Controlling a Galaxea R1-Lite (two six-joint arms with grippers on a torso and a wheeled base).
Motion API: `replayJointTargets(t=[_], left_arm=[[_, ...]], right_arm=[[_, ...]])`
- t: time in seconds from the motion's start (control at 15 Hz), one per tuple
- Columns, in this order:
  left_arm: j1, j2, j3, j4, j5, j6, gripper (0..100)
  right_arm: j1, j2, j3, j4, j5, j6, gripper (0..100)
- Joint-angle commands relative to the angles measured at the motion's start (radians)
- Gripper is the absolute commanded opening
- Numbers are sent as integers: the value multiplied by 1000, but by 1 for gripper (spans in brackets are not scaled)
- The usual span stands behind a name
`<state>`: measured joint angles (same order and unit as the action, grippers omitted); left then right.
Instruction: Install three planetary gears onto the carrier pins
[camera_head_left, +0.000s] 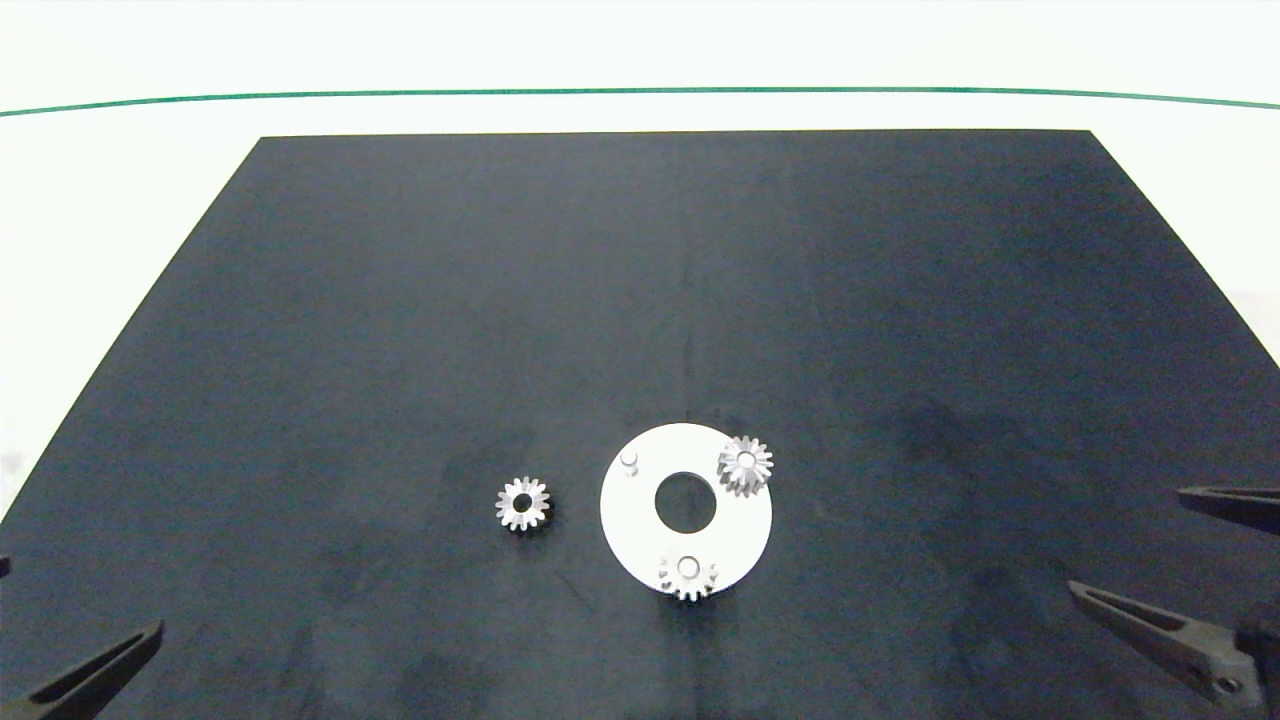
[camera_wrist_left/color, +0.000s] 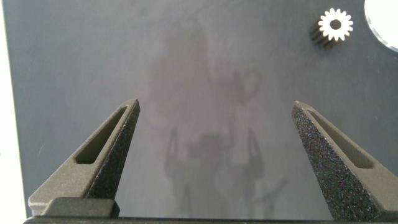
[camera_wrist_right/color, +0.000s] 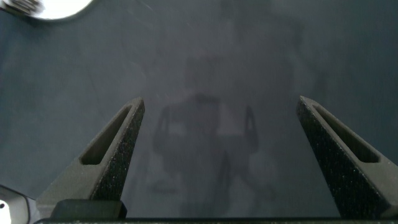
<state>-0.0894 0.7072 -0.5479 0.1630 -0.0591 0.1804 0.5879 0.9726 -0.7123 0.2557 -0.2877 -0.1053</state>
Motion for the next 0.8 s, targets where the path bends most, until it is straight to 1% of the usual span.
replayJointTargets(t=[0.07, 0.13, 0.2, 0.27, 0.33, 0.47, 0.53, 0.6, 0.67, 0.73, 0.8], left_arm=[[-98, 325, -24, -189, -1, 45, 100], [-107, 354, -23, -209, -1, 62, 100], [-133, 400, -26, -226, -1, 77, 100], [-159, 408, -27, -227, -1, 83, 100], [-182, 411, -26, -227, -1, 91, 100], [-191, 419, -35, -226, -1, 105, 100], [-225, 428, -49, -227, 2, 106, 100], [-231, 429, -50, -227, 4, 106, 100], [-273, 477, -72, -234, 10, 103, 100], [-274, 495, -72, -241, 12, 103, 100], [-283, 531, -70, -275, 15, 103, 100]], right_arm=[[-22, -92, 14, 30, -5, -16, 100], [-20, -86, -26, 46, -5, -22, 100], [-14, -92, -47, 111, -2, -31, 100], [-10, -100, -41, 125, 1, -25, 100], [-8, -94, -30, 122, 5, -22, 100], [-8, -87, -27, 122, 4, -14, 100], [-8, -94, -22, 122, 1, -16, 100], [-8, -95, -22, 122, 1, -16, 100], [-11, -107, -21, 125, -2, -17, 100], [-11, -112, -19, 126, -4, -17, 100], [-10, -115, -9, 128, -4, -20, 100]])
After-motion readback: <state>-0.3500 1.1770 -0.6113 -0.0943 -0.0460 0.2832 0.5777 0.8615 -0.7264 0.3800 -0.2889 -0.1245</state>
